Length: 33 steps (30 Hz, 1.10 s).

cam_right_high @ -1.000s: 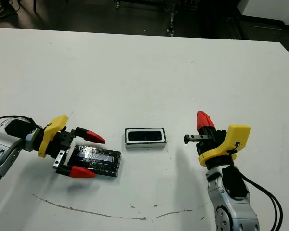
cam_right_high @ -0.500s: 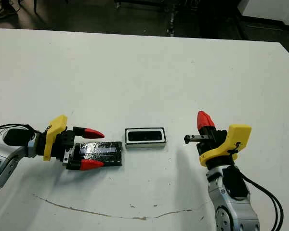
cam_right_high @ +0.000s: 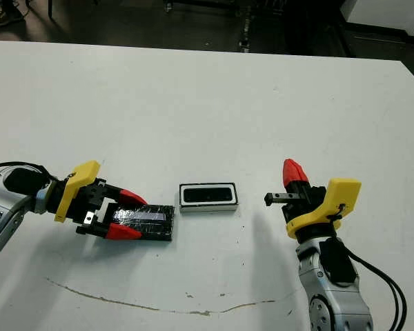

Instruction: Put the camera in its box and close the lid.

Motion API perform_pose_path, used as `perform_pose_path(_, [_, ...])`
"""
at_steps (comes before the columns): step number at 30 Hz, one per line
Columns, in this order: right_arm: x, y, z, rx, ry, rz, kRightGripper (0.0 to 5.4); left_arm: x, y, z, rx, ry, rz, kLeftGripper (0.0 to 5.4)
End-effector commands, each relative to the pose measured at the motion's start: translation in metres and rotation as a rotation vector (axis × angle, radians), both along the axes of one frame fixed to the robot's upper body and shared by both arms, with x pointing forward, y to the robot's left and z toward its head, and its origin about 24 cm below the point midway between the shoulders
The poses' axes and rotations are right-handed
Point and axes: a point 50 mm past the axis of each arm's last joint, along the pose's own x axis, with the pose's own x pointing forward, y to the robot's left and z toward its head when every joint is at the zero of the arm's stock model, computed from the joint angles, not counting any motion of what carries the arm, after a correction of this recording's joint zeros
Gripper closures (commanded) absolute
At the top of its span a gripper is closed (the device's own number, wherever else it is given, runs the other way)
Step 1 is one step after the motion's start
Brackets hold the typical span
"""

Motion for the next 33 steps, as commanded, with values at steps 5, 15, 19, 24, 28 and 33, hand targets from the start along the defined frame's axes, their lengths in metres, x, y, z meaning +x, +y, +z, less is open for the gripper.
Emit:
perform_pose_path(5, [0.0, -0.003, -0.001, -0.003, 0.013, -0.006, 5.4, 0.004, 0.002, 0.01, -0.021, -0.122, 0.047, 2.22])
perform_pose_path(15, [0.0, -0.003, -0.002, -0.01, 0.018, -0.009, 5.4, 0.018, 0.005, 0.038, -0.237, -0.239, 0.165, 2.22])
perform_pose_path(19, [0.0, -0.002, -0.002, -0.007, 0.021, -0.016, 5.4, 0.024, 0.0, 0.04, -0.367, -0.213, 0.252, 2.22])
perform_pose_path(24, [0.0, -0.002, -0.002, -0.01, 0.014, -0.006, 5.4, 0.022, -0.016, 0.033, -0.347, -0.225, 0.372, 2.22])
perform_pose_path(28, [0.0, -0.001, -0.001, -0.008, 0.014, -0.01, 5.4, 0.022, -0.029, 0.019, -0.285, -0.187, 0.431, 2.22])
perform_pose_path(33, [0.0, -0.001, -0.001, -0.009, 0.012, -0.011, 5.4, 0.023, -0.04, 0.0, -0.228, -0.102, 0.47, 2.22])
